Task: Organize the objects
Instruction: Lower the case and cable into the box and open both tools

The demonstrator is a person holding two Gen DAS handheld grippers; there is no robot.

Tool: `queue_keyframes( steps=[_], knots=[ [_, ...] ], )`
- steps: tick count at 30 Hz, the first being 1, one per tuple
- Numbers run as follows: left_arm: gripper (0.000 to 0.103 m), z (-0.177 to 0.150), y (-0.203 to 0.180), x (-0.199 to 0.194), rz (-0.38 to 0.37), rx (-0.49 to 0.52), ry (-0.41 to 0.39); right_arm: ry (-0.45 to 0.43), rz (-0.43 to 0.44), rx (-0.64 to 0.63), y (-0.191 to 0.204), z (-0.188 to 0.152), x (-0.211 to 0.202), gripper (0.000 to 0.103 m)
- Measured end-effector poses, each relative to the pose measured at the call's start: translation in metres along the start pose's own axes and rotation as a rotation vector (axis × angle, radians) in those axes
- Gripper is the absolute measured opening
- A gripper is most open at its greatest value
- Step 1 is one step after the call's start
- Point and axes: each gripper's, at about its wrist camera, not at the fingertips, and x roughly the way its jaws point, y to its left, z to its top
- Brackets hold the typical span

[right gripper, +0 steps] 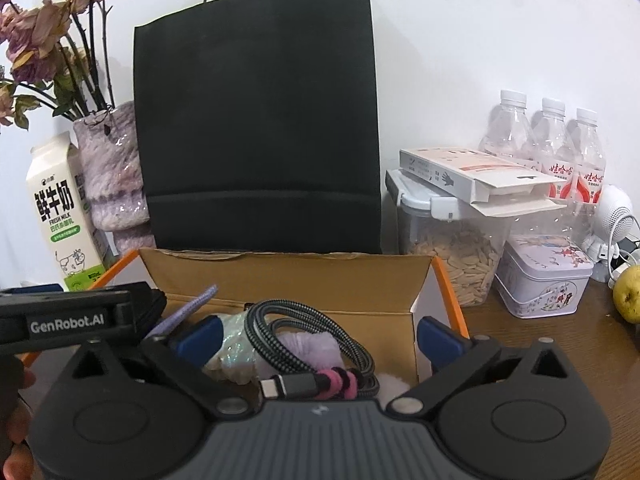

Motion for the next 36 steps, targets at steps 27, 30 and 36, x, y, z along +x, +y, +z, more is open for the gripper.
queue_keyframes(
  steps=[27, 30, 36],
  knots=[
    [0.103, -0.002, 0.007, -0.017, 0.012, -0.011, -0.02, -0.024, 0.019, -0.018, 0.004, 0.001, -0.016, 0.103],
    [0.103, -0.004, 0.007, -0.028, 0.011, -0.004, -0.019, -0.029, 0.028, -0.029, 0.007, 0.0, -0.025, 0.103],
    [0.103, -0.013, 0.006, -0.057, -0.005, 0.003, -0.03, -0.038, 0.038, -0.039, 0.01, -0.006, -0.048, 0.103]
  ],
)
